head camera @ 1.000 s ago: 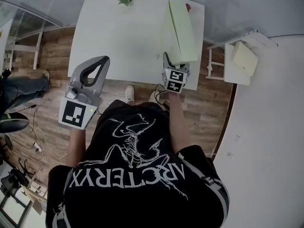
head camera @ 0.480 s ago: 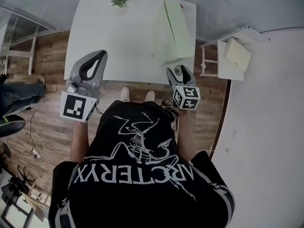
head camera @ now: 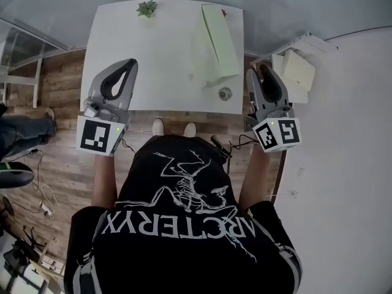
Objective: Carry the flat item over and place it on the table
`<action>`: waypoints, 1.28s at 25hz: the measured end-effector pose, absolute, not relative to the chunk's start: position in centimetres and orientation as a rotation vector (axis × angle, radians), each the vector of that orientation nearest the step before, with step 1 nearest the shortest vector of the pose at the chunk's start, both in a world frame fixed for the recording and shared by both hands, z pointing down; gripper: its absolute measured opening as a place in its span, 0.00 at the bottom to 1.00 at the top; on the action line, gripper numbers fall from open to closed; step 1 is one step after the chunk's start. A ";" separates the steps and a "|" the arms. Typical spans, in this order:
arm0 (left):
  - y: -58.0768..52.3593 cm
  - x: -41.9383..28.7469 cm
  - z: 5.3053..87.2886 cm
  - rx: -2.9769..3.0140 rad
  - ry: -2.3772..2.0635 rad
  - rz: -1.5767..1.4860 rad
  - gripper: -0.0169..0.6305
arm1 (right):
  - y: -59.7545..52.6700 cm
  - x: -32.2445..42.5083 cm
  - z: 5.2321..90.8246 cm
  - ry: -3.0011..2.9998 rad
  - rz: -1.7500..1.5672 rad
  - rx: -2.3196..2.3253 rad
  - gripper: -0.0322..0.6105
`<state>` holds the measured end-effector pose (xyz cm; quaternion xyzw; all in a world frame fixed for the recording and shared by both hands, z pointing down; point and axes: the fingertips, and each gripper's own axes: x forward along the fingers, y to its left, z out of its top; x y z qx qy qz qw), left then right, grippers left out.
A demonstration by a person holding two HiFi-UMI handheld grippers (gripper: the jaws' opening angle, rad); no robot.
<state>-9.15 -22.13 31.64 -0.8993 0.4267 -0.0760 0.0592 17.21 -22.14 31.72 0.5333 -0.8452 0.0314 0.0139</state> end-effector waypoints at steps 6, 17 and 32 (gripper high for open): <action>-22.0 -7.1 30.1 -2.731 1.270 -0.218 0.04 | -24.8 15.2 30.5 -2.558 -0.027 1.815 0.12; -22.2 -6.2 30.5 -2.757 1.220 -0.221 0.04 | -23.3 8.2 30.2 -2.604 -0.280 1.519 0.07; -21.8 -6.3 30.3 -2.729 1.229 -0.226 0.04 | -22.0 7.5 30.2 -2.590 -0.238 1.533 0.07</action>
